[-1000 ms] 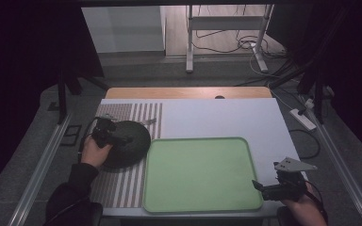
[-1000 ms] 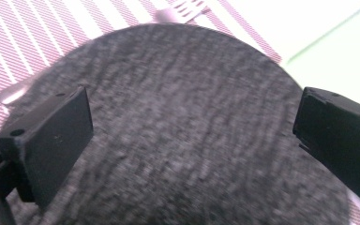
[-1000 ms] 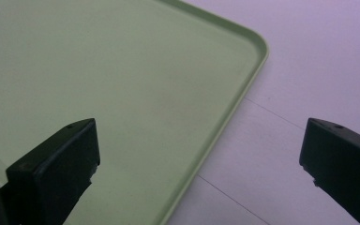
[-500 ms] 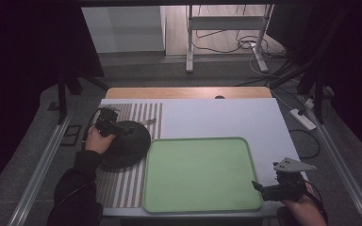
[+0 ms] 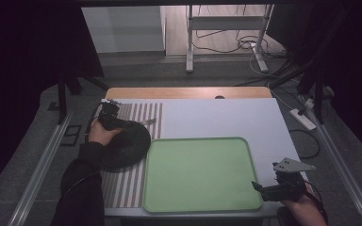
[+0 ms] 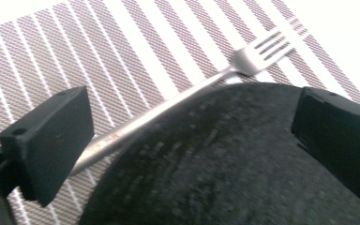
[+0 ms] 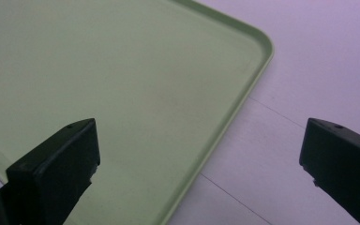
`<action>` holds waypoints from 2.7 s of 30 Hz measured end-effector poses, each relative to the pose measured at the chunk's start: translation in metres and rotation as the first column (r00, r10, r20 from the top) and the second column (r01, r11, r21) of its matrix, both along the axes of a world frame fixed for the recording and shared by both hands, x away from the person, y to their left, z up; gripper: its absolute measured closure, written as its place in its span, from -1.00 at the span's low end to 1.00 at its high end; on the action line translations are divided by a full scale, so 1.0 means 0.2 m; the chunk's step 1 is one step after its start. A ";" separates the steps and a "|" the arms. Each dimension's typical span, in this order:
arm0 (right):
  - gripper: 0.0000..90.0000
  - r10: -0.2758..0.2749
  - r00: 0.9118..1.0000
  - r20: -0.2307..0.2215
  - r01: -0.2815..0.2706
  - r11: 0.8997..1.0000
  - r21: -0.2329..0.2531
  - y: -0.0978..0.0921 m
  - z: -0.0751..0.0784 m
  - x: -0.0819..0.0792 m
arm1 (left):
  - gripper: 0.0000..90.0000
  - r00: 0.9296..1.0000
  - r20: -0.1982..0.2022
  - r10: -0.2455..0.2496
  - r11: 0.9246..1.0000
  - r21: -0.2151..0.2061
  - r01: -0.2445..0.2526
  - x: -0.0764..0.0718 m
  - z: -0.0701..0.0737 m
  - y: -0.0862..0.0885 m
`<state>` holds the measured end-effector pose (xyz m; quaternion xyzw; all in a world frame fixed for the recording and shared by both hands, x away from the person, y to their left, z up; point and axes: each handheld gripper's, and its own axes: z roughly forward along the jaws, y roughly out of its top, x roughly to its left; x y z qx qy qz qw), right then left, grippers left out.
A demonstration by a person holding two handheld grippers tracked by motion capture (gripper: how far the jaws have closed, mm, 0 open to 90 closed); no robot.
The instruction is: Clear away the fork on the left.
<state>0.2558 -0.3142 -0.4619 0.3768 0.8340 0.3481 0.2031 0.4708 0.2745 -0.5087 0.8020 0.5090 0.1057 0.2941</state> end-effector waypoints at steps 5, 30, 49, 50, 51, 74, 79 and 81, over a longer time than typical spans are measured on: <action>-1.00 0.001 1.000 -0.002 -0.001 1.000 -0.001 0.00 0.00 0.00 | -0.64 0.999 -0.002 0.046 0.999 0.024 -0.046 0.03 0.00 0.03; -1.00 0.012 1.000 0.003 -0.012 1.000 -0.006 0.00 0.00 -0.01 | 0.97 0.985 -0.152 0.082 0.989 0.132 -0.062 0.11 -0.07 0.19; -1.00 0.019 1.000 0.001 -0.019 1.000 -0.012 0.01 0.00 -0.01 | -0.16 0.989 -0.076 0.123 0.992 -0.015 -0.125 0.10 0.02 0.24; -1.00 0.019 1.000 0.001 -0.019 1.000 -0.012 0.01 0.00 -0.01 | -0.29 0.989 -0.076 0.123 0.992 -0.015 -0.125 0.10 0.02 0.24; -1.00 0.021 1.000 0.002 -0.021 1.000 -0.013 0.01 0.00 -0.01 | -0.42 0.991 -0.058 0.120 0.993 -0.003 -0.121 0.11 0.03 0.20; -1.00 0.025 1.000 0.002 -0.025 1.000 -0.017 0.01 0.00 -0.01 | -1.00 0.974 -0.158 -0.163 0.954 0.227 0.196 0.26 -0.09 -0.39; -1.00 0.025 1.000 0.001 -0.025 1.000 -0.017 0.01 0.00 -0.01 | -1.00 0.977 -0.162 -0.140 0.966 0.194 0.171 0.29 -0.10 -0.34; -1.00 0.025 1.000 0.001 -0.025 1.000 -0.017 0.01 0.00 -0.01 | -0.99 0.978 -0.164 -0.131 0.970 0.184 0.161 0.29 -0.10 -0.32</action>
